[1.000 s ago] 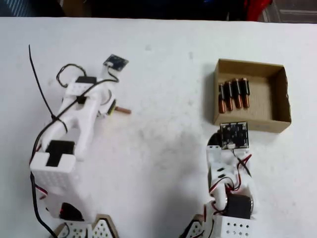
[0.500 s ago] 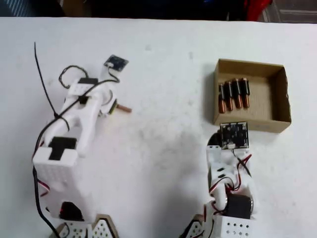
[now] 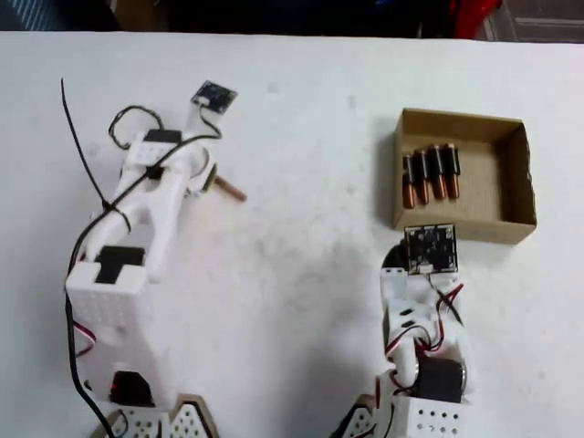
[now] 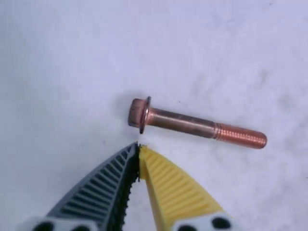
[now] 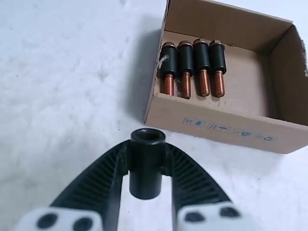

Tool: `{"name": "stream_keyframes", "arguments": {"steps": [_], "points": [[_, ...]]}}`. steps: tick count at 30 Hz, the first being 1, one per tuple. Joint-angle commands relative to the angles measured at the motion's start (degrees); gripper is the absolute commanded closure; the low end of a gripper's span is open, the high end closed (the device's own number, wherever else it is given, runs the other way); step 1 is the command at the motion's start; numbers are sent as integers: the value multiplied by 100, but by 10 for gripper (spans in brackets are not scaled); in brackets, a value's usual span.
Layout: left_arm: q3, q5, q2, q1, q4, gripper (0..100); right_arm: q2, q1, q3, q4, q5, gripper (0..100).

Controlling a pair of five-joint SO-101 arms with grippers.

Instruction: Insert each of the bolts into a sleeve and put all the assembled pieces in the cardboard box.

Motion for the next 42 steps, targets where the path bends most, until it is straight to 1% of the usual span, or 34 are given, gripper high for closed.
{"name": "stream_keyframes", "arguments": {"steps": [1, 3, 6, 9, 12, 14, 17, 18, 23, 25, 29, 34, 39, 42], "points": [[-448, 800, -66, 4, 334, 976, -57, 31, -35, -171, 62, 981], [-695, 1275, -66, 4, 659, 976, -57, 31, -35, -171, 62, 981], [-1134, 1723, -57, 92, 1187, 976, -57, 31, -35, -171, 62, 981], [-1556, 1855, -48, 259, 1732, 976, -57, 31, -35, -171, 62, 981], [-1776, 1925, -4, 338, 1925, 976, -57, 31, -35, -171, 62, 981], [-1697, 2462, -4, 356, 1899, 976, -57, 31, -35, -171, 62, 981], [-1530, 3719, -4, 338, 1916, 973, -57, 31, -35, -171, 62, 981], [-1486, 4000, -4, 330, 1908, 972, -57, 31, -35, -171, 62, 981], [-1442, 5213, 4, 321, 1881, 972, -57, 31, -35, -171, 62, 981], [-1424, 5530, 4, 321, 1881, 972, -57, 31, -35, -171, 62, 981], [-1468, 5618, 119, 347, 1881, 972, -57, 31, -35, -171, 62, 981], [-1468, 5635, 409, 330, 1512, 972, -57, 31, -35, -163, 62, 981], [-1477, 6119, 444, 321, 1477, 973, -57, 31, -35, -163, 62, 981], [-1662, 6154, 488, 356, 1495, 972, -57, 31, -35, -163, 62, 981]]}}
